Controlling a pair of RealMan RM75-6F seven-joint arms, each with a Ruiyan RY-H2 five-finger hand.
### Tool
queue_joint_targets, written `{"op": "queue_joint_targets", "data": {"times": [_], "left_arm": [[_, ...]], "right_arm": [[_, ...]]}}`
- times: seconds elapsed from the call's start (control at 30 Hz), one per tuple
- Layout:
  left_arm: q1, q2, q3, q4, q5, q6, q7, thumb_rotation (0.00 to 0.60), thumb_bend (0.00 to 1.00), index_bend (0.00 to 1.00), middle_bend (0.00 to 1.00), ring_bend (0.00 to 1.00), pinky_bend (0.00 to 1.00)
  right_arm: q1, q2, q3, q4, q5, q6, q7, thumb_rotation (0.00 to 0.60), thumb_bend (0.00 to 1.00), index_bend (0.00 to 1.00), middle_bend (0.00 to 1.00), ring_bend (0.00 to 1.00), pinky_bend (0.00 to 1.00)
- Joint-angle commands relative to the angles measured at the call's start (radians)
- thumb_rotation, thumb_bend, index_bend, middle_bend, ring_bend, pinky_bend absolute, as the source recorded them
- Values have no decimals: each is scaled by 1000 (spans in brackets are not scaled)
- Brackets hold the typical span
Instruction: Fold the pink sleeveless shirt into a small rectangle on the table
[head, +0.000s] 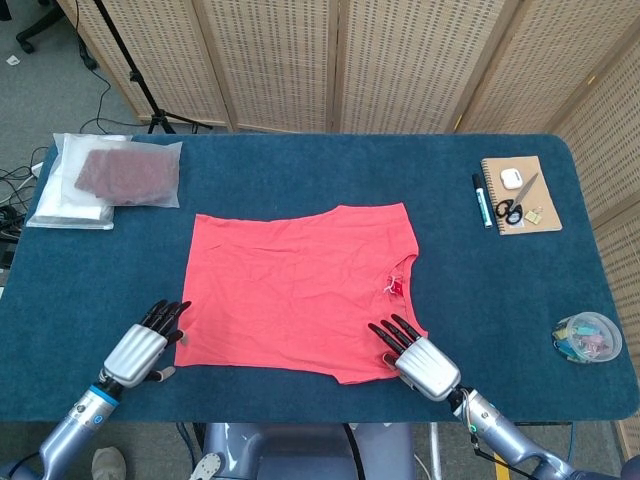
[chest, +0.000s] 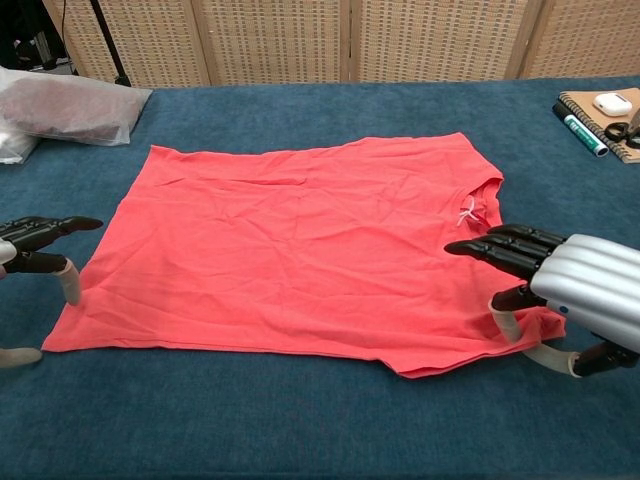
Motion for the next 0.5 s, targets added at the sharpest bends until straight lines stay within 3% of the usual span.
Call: {"op": "queue_joint_targets", "data": {"times": [0.03,0.3,0.5], "left_arm": [[-5,-3,-3,0,-7,-5,4,600,167,470,0,0,0],[-18,-2,0,-11,-21,-26,26,600,185,473,0,0,0],[-26,-14,5,-19,-27,-40,36,600,284,483,0,0,0]], "right_arm": [[0,1,0,-1,1,1,0,600,440,563,4,0,0],[2,2,-1,-3,2,1,-2,600,440,563,4,0,0],[2,2,-2,-5,3,2,-3,600,440,563,3,0,0]]}}
